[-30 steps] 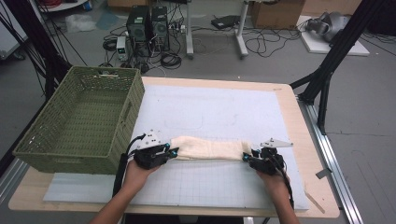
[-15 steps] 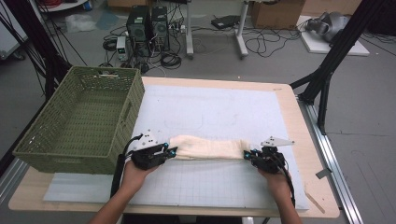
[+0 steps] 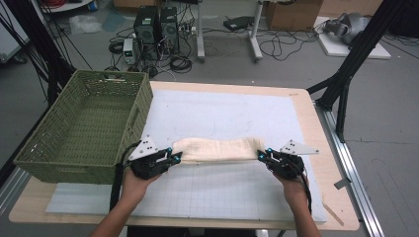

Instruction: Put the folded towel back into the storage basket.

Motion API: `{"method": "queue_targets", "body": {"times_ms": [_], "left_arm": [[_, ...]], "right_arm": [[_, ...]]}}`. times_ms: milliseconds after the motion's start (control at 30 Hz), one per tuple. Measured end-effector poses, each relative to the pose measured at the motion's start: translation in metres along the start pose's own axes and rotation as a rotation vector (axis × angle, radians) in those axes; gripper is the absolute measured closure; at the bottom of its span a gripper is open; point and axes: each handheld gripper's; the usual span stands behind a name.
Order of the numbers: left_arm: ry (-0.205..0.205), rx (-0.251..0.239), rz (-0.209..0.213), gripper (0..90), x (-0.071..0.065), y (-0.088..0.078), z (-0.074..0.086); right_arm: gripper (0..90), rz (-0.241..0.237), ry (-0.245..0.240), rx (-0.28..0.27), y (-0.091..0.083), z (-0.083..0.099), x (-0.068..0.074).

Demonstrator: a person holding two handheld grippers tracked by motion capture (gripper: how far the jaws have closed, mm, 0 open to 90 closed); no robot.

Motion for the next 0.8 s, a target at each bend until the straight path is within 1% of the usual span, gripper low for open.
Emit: {"method": "queue_targets", "body": {"times_ms": [200, 267, 433, 600, 700, 800], "left_arm": [[0.001, -0.024, -0.008, 80.2, 0.001, -0.011, -0.004], [0.0, -0.029, -0.01, 80.2, 0.001, -0.013, -0.004], [0.001, -0.043, -0.021, 80.3, 0.001, -0.023, -0.007], [0.002, -0.053, -0.03, 80.4, 0.0, -0.03, -0.009], [0.002, -0.062, -0.037, 80.4, 0.001, -0.035, -0.01], [0.003, -0.073, -0.044, 80.4, 0.001, -0.04, -0.012]], "right_arm": [[81.5, -0.007, -0.029, -0.031, 0.002, -0.009, 0.001], [81.5, -0.008, -0.035, -0.042, 0.003, -0.012, 0.002], [81.5, -0.013, -0.048, -0.062, 0.007, -0.02, 0.002], [81.5, -0.009, -0.071, -0.075, 0.01, -0.027, 0.004], [81.5, -0.01, -0.074, -0.084, 0.012, -0.031, 0.005], [81.5, -0.013, -0.087, -0.093, 0.014, -0.034, 0.007]]}}
Point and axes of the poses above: each handheld gripper's, and its own axes: y roughly forward along the jaws, z roughly out of its underside, x roughly to its left, and after that the axes turned 14 degrees about -z, right-handed
